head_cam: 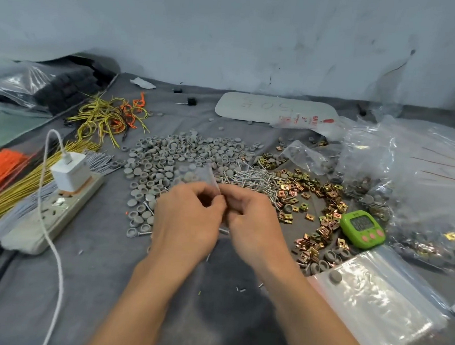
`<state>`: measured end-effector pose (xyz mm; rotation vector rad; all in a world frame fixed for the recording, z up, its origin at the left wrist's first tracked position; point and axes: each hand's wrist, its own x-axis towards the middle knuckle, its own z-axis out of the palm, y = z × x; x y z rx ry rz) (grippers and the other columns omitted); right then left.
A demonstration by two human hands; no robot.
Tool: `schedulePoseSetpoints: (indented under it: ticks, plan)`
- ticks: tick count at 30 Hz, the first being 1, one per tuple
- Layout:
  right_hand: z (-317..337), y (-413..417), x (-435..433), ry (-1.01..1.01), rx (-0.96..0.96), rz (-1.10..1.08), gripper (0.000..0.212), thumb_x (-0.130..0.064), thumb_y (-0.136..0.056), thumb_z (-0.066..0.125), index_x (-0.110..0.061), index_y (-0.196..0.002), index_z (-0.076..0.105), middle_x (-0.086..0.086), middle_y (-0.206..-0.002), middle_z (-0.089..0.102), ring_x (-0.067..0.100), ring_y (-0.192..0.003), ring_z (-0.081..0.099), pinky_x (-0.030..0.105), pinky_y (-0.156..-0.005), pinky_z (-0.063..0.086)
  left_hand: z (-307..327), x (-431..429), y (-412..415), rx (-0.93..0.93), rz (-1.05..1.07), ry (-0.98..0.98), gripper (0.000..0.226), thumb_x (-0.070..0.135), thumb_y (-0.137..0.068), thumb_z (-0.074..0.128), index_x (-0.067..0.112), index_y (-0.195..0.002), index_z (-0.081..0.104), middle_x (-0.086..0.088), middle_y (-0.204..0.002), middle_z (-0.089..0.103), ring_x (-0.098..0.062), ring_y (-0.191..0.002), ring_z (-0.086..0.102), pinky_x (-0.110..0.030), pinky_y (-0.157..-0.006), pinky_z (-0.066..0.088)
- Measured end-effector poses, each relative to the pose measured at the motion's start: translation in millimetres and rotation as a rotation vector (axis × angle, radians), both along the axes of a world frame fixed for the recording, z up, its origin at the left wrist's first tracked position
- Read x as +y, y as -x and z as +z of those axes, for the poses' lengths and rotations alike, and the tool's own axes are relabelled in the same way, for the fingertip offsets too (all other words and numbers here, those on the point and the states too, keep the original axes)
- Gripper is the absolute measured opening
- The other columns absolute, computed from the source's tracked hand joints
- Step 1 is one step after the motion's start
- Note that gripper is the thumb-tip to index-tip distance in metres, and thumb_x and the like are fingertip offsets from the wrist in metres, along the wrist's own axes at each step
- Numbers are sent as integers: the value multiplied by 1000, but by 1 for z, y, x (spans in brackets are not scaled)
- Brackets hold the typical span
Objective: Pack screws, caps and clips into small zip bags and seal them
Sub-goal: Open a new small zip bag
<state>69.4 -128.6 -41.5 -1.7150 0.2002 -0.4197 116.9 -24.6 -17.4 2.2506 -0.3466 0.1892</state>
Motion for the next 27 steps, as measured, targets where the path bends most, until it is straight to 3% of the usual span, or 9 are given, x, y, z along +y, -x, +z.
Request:
schedulePoseSetpoints:
  ticks: [4, 10, 13, 15, 17, 19, 22, 25, 27]
  plan:
    - [5, 15, -8, 64, 86, -92, 47, 11, -87, 61, -32, -95, 77, -11, -94, 80, 2, -91, 75, 30, -89, 61, 2, -4, 3, 130, -27, 18, 29, 28, -83, 78, 39, -57, 71, 17, -64, 71, -5, -70, 68, -24, -66, 49]
    - [9, 25, -25, 159, 65, -291, 18, -10, -84, 79, -27, -80, 79, -17, -72, 75, -1, -66, 70, 16, -59, 51, 8, -8, 4, 311, -126, 174, 11, 26, -75, 86, 32, -67, 80, 6, -62, 74, -6, -61, 72, -33, -74, 61]
    - [7, 29, -22, 135, 70, -231, 24, -11, -90, 70, -31, -81, 80, -12, -72, 75, 7, -62, 69, 30, -58, 57, 9, -6, 1, 315, -125, 166, 14, 28, -71, 86, 38, -65, 79, 4, -60, 73, -7, -57, 69, -32, -69, 57]
    - [6, 30, -17, 8, 79, -159, 25, -16, -92, 65, -34, -83, 80, -3, -75, 77, 17, -70, 73, 44, -70, 64, 8, -5, 0, 309, -128, 150, 13, 29, -72, 88, 33, -63, 78, 3, -58, 71, -10, -56, 67, -36, -66, 57]
    - [6, 31, -13, -143, 97, -96, 17, -33, -89, 66, -29, -83, 81, 2, -77, 77, 18, -68, 72, 45, -74, 65, 6, -2, 1, 260, -136, 87, 19, 31, -72, 90, 31, -60, 76, 6, -55, 69, -6, -50, 60, -31, -55, 51]
    - [5, 28, -13, -105, 138, -81, 26, -45, -81, 65, -24, -81, 81, 3, -73, 76, 17, -65, 70, 45, -71, 65, 6, 1, 4, 185, -159, 24, 20, 30, -70, 92, 34, -62, 73, 10, -54, 67, -2, -44, 53, -23, -46, 43]
    - [5, 23, -14, -20, 170, -81, 23, -28, -83, 62, -15, -72, 77, 9, -63, 71, 24, -59, 66, 50, -66, 60, 5, 4, 10, 136, -189, -12, 17, 28, -65, 89, 35, -65, 73, 9, -56, 67, -6, -48, 57, -24, -47, 44]
    - [8, 21, -20, -38, 199, -73, 27, -15, -90, 61, -12, -65, 73, 11, -56, 67, 15, -51, 59, 31, -51, 46, 5, 5, 8, 204, -287, 77, 16, 23, -67, 88, 28, -62, 74, 5, -54, 66, -9, -46, 49, -27, -50, 38]
    - [10, 22, -26, -10, 205, -42, 31, -16, -94, 60, -13, -64, 70, 9, -53, 65, 14, -49, 55, 30, -53, 41, 6, 8, 5, 288, -389, 177, 16, 20, -70, 90, 22, -63, 75, -1, -57, 67, -10, -51, 48, -28, -55, 38]
